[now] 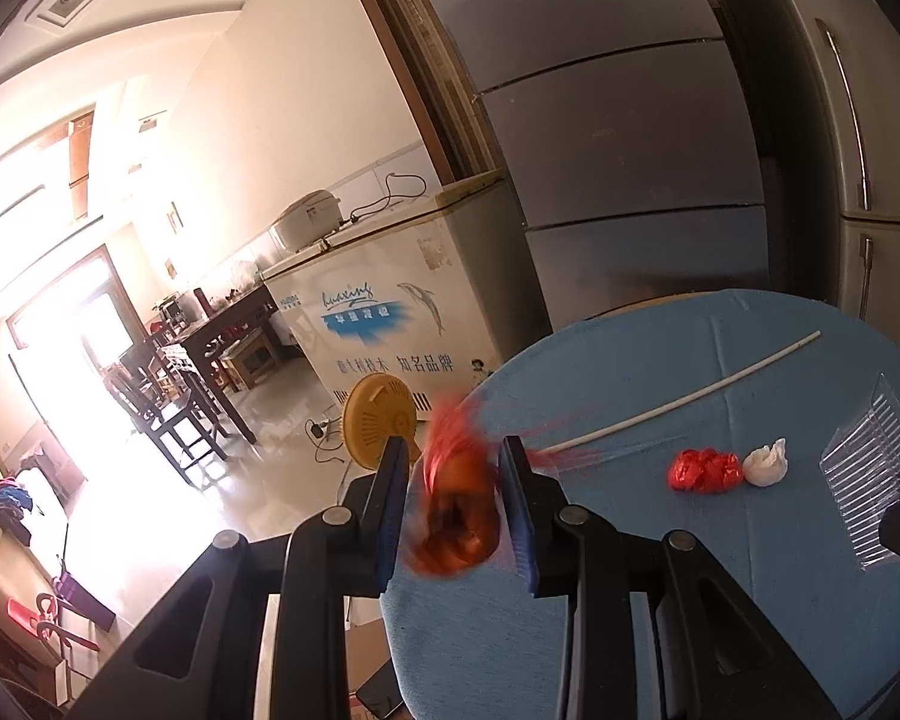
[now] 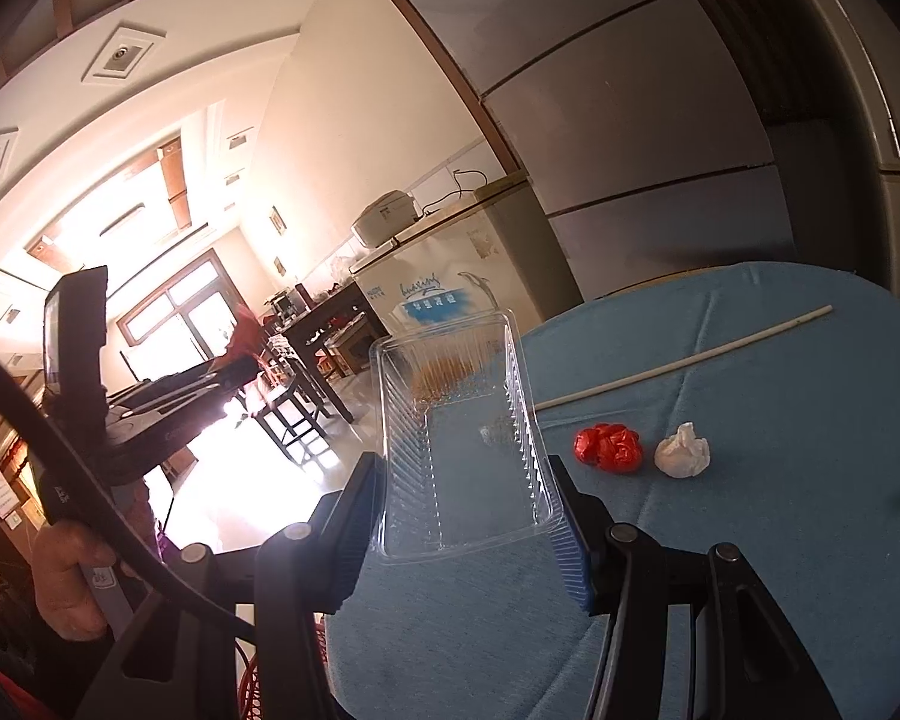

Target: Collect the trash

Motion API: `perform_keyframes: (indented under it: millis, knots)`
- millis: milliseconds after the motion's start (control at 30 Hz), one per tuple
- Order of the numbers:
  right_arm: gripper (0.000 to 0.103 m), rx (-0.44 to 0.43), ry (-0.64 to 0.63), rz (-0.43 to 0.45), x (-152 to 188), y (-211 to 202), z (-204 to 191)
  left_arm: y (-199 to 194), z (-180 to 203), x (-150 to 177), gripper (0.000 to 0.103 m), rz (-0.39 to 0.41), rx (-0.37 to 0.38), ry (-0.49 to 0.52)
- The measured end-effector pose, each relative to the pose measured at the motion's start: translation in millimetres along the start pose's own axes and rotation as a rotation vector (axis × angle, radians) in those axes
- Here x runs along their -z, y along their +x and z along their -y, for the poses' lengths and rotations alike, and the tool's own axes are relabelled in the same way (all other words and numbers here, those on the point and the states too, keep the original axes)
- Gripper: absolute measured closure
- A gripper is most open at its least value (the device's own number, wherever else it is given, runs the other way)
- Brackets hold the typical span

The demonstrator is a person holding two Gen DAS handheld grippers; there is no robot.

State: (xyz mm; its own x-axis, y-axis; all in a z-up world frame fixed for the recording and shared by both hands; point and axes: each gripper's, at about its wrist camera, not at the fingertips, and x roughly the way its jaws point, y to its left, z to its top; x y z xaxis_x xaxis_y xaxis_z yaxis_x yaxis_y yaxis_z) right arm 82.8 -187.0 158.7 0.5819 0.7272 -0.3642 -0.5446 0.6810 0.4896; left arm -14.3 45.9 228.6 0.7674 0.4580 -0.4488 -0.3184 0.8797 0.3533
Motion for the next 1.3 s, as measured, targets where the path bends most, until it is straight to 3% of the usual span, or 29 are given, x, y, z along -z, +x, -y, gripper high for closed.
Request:
perform_keyframes:
  millis: [300, 467, 567, 633, 700, 833, 933, 1033, 1167, 1300]
  knots:
    - [0.047, 0.008, 0.022, -0.013, 1, 5, 8, 12, 10, 4, 0.071, -0.030, 0.018, 0.016]
    - [0.047, 0.026, 0.040, -0.032, 5, 11, 18, 32, 8, 11, 0.071, -0.099, 0.107, -0.024]
    - [0.047, 0.062, 0.058, -0.061, 13, 17, 31, 58, -8, 24, 0.069, -0.201, 0.212, -0.100]
    - [0.047, 0.119, 0.071, -0.102, 21, 25, 44, 85, -26, 45, 0.059, -0.313, 0.290, -0.163]
    - [0.047, 0.177, 0.074, -0.143, 30, 32, 56, 108, -40, 67, 0.049, -0.411, 0.312, -0.220]
    - [0.047, 0.287, 0.097, -0.270, 58, 56, 87, 147, -61, 109, 0.049, -0.556, 0.318, -0.299]
    - [0.047, 0.321, 0.134, -0.342, 74, 72, 105, 172, -67, 133, 0.048, -0.647, 0.354, -0.359]
    - [0.046, 0.328, 0.136, -0.362, 81, 81, 110, 184, -62, 141, 0.046, -0.675, 0.402, -0.394]
    - [0.041, 0.361, 0.063, -0.384, 81, 93, 103, 203, -46, 131, 0.035, -0.664, 0.436, -0.390]
    - [0.036, 0.342, 0.083, -0.418, 83, 99, 104, 233, -29, 125, 0.034, -0.681, 0.419, -0.375]
